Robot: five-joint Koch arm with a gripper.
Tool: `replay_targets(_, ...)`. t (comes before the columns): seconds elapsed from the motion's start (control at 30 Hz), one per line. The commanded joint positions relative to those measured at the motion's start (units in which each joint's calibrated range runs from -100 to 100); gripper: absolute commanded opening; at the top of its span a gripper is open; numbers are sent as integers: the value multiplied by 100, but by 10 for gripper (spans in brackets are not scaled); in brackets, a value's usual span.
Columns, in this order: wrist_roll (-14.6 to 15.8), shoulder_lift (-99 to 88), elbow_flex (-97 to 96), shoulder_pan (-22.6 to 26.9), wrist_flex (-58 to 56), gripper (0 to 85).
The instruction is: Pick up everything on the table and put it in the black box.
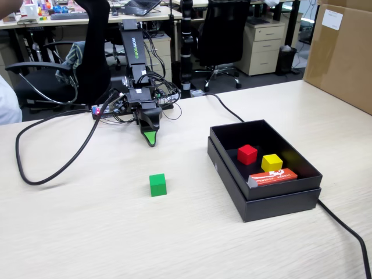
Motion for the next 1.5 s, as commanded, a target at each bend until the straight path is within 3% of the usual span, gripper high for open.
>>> replay_targets(0.0, 195, 53, -29, -34, -258, 484)
replay_targets(0.47, 186, 53, 25, -59, -371, 484)
replay_targets(0.7, 195, 87, 959, -122, -1692, 485)
replay_targets(1.13, 278, 2382, 5474, -137, -5381, 473)
replay_targets(1.47, 254, 6157, 9155, -288, -6185, 471)
